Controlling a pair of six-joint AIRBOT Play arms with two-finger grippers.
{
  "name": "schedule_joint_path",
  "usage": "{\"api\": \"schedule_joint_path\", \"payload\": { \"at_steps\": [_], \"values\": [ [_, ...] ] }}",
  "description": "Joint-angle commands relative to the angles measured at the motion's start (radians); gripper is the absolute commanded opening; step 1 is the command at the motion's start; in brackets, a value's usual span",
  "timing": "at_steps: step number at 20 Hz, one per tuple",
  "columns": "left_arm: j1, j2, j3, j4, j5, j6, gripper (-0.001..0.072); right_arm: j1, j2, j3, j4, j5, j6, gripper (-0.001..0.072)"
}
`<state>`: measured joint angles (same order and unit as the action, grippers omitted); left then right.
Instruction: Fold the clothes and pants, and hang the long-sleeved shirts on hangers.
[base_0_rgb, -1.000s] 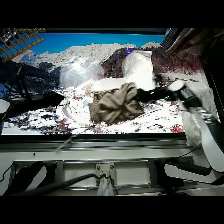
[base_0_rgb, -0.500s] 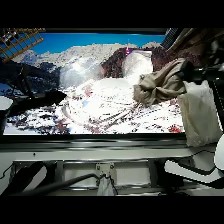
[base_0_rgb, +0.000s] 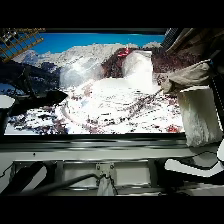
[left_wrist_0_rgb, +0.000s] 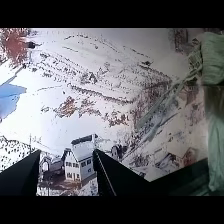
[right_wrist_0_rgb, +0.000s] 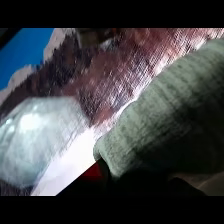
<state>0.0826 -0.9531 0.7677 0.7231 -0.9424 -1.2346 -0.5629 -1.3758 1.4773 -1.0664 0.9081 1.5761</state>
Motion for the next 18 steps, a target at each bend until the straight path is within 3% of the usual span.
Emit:
{"api": "schedule_joint_path", "payload": {
  "at_steps": [1, 7, 10, 14, 18],
  "values": [
    [-0.001, -0.002, 0.000, -0.003, 0.000, 0.000, 0.0366, -0.029, -0.021, 0.005, -0.001, -0.122, 0.002, 0.0019],
    [-0.001, -0.003, 0.000, -0.003, 0.001, 0.000, 0.0359, -0.029, -0.021, 0.092, -0.011, -0.153, 0.034, 0.0019],
    [-0.001, -0.003, 0.000, -0.003, 0.000, 0.000, 0.0359, -0.029, -0.019, 0.147, -0.029, -0.071, 0.072, 0.0018],
    [-0.001, -0.002, 0.000, -0.003, -0.004, 0.000, 0.0359, -0.030, 0.009, 0.151, -0.186, 0.026, 0.170, 0.0018],
    [-0.001, -0.002, 0.000, -0.003, -0.005, 0.000, 0.0359, -0.069, 0.026, 0.152, -0.195, 0.108, 0.193, 0.0017]
  ]
}}
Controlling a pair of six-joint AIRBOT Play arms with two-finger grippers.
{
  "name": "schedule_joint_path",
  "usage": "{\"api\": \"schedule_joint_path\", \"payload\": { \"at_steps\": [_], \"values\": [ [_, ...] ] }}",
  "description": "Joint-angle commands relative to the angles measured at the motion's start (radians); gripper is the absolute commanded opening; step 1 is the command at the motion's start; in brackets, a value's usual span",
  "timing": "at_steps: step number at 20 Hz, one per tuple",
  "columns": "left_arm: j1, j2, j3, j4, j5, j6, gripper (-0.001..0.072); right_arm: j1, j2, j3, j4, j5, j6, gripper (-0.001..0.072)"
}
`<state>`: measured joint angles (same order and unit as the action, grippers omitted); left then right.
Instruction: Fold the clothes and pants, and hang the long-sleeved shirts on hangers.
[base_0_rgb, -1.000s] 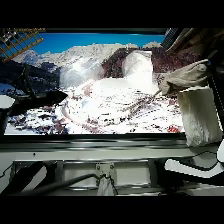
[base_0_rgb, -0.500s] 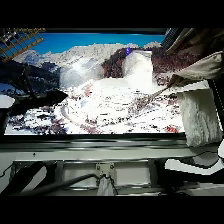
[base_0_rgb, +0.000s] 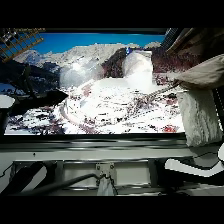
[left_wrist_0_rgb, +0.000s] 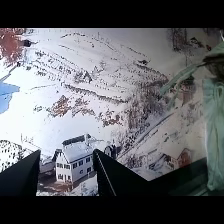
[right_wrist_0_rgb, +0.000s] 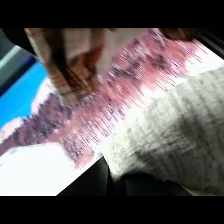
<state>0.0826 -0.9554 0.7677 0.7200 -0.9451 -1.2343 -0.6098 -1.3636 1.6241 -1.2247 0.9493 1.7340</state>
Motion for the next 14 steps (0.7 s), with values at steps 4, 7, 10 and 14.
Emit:
{"api": "schedule_joint_path", "payload": {
  "at_steps": [4, 7, 10, 14],
  "values": [
    [-0.002, 0.001, 0.000, 0.000, -0.008, 0.000, 0.0359, -0.084, 0.064, 0.005, -0.037, 0.099, 0.033, 0.0016],
    [-0.015, 0.001, -0.001, 0.001, -0.008, 0.001, 0.0359, -0.107, 0.079, -0.002, -0.041, 0.174, 0.033, 0.0016],
    [-0.039, 0.002, 0.000, 0.000, -0.016, 0.000, 0.0358, -0.107, 0.097, -0.019, -0.067, 0.185, 0.038, 0.0016],
    [-0.063, 0.002, 0.000, 0.001, -0.040, 0.000, 0.0358, -0.107, 0.120, -0.023, -0.171, 0.277, 0.058, 0.0015]
  ]
}}
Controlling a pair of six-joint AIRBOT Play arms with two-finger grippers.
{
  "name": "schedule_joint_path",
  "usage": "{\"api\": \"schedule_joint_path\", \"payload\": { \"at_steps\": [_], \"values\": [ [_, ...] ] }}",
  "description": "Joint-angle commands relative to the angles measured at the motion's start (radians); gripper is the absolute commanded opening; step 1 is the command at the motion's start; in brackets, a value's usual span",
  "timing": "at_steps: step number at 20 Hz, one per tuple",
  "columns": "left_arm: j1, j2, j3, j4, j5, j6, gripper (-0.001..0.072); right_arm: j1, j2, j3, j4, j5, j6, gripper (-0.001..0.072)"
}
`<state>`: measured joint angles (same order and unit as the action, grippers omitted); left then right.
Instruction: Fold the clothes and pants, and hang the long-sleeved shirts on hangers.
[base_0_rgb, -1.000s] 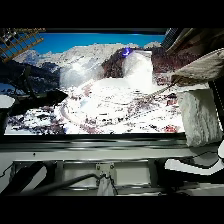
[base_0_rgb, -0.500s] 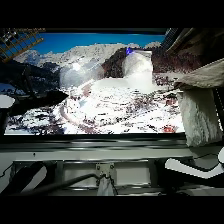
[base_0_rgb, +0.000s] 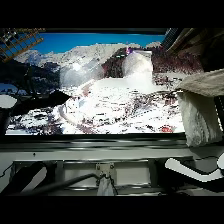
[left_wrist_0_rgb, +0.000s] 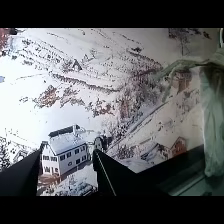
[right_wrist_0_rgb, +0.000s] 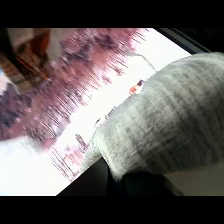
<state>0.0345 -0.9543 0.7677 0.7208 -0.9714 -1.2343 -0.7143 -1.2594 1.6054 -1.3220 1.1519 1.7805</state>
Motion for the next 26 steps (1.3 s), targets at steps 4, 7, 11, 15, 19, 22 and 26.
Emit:
{"api": "schedule_joint_path", "payload": {
  "at_steps": [4, 7, 11, 15, 19, 22, 26],
  "values": [
    [-0.016, 0.002, 0.000, -0.019, -0.025, 0.000, 0.0357, -0.003, 0.103, -0.159, -0.219, 0.135, 0.086, 0.0015],
    [-0.016, 0.002, 0.000, -0.019, -0.046, 0.000, 0.0357, -0.024, 0.219, -0.391, -0.306, 0.111, 0.169, 0.0015],
    [-0.016, 0.002, 0.000, -0.019, -0.064, 0.000, 0.0357, -0.128, 0.292, -0.653, -0.345, 0.095, 0.167, 0.0015],
    [-0.016, 0.002, 0.000, -0.019, -0.072, 0.000, 0.0357, -0.222, 0.298, -0.770, -0.361, 0.041, 0.126, 0.0016],
    [-0.016, 0.002, 0.000, -0.019, -0.073, 0.000, 0.0357, -0.241, 0.296, -0.804, -0.352, -0.029, 0.126, 0.0220],
    [-0.016, 0.002, 0.000, -0.019, -0.072, 0.001, 0.0357, -0.241, 0.297, -0.786, -0.350, -0.014, 0.124, 0.0526],
    [-0.016, 0.002, 0.003, -0.018, -0.068, 0.019, 0.0357, -0.236, 0.298, -0.661, -0.251, 0.017, 0.092, 0.0505]
  ]
}}
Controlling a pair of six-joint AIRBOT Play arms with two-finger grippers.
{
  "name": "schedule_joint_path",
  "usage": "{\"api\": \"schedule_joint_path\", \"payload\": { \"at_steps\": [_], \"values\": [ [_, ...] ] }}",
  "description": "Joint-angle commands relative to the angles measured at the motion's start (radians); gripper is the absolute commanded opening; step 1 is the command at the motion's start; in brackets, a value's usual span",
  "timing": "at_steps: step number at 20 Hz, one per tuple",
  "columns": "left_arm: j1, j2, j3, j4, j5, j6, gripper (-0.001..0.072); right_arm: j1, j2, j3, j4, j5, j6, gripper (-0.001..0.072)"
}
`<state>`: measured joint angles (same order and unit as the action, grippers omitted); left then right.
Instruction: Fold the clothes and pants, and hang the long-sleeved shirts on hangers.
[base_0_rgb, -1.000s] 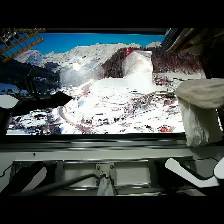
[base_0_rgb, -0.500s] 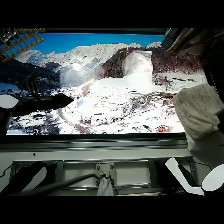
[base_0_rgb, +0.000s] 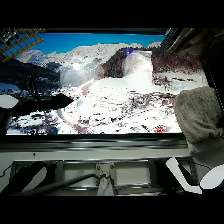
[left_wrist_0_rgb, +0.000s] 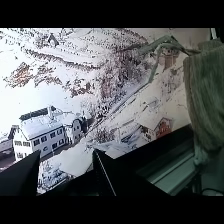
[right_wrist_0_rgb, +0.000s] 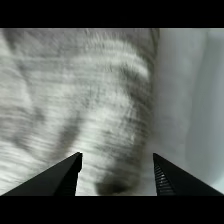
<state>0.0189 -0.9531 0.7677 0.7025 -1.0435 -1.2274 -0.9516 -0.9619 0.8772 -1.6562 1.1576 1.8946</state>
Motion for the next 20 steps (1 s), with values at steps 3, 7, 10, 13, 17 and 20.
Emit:
{"api": "schedule_joint_path", "payload": {
  "at_steps": [3, 7, 10, 13, 17, 20],
  "values": [
    [-0.013, -0.023, 0.109, 0.008, -0.009, 0.011, 0.0357, 0.105, 0.001, 0.188, 0.472, -0.102, -0.291, 0.0502],
    [-0.091, -0.106, 0.425, 0.232, -0.116, -0.080, 0.0357, 0.424, 0.001, 0.283, 0.724, -0.151, -0.706, 0.0504],
    [-0.139, -0.108, 0.571, 0.491, -0.147, -0.123, 0.0357, 0.632, 0.001, 0.299, 0.650, -0.146, -0.757, 0.0504],
    [-0.135, -0.084, 0.576, 0.564, -0.159, -0.122, 0.0358, 0.753, 0.001, 0.299, 0.565, -0.096, -0.757, 0.0503],
    [-0.135, -0.089, 0.576, 0.562, -0.157, -0.123, 0.0357, 0.784, 0.001, 0.299, 0.561, -0.070, -0.756, 0.0511],
    [-0.135, -0.089, 0.576, 0.562, -0.157, -0.123, 0.0357, 0.784, 0.001, 0.299, 0.560, -0.070, -0.756, 0.0511]
  ]
}}
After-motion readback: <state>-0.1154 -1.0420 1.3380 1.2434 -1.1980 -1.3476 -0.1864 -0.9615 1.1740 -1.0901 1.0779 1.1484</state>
